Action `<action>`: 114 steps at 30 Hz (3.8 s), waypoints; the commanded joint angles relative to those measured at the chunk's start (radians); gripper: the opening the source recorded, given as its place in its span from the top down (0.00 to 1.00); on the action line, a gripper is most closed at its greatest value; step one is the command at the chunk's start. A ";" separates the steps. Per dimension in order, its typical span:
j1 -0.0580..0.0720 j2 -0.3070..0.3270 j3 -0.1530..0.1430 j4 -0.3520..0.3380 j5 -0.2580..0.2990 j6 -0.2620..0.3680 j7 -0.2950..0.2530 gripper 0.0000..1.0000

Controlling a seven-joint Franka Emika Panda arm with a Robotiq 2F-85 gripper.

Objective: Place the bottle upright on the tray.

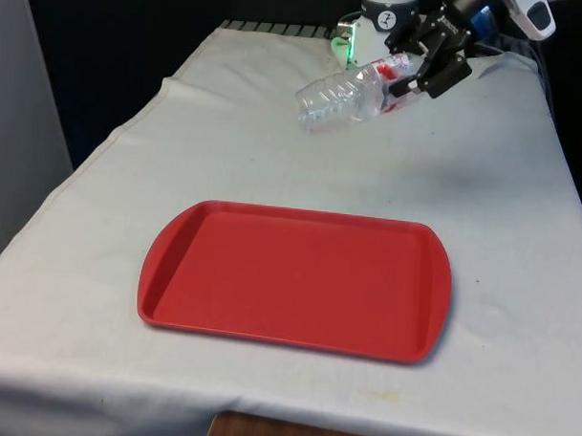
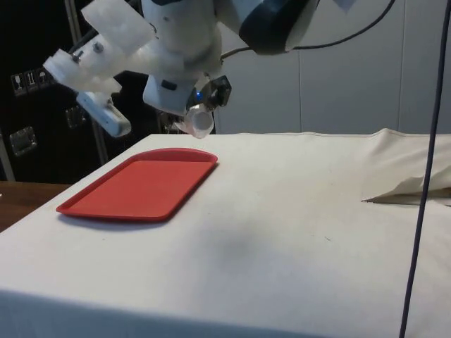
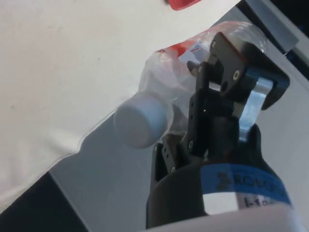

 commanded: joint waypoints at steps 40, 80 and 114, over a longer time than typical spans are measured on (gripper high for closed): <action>-0.006 -0.122 -0.061 -0.021 0.295 0.053 -0.205 1.00; -0.005 -0.182 -0.156 -0.014 0.545 0.085 -0.360 1.00; -0.005 -0.199 -0.222 0.022 0.793 0.097 -0.477 1.00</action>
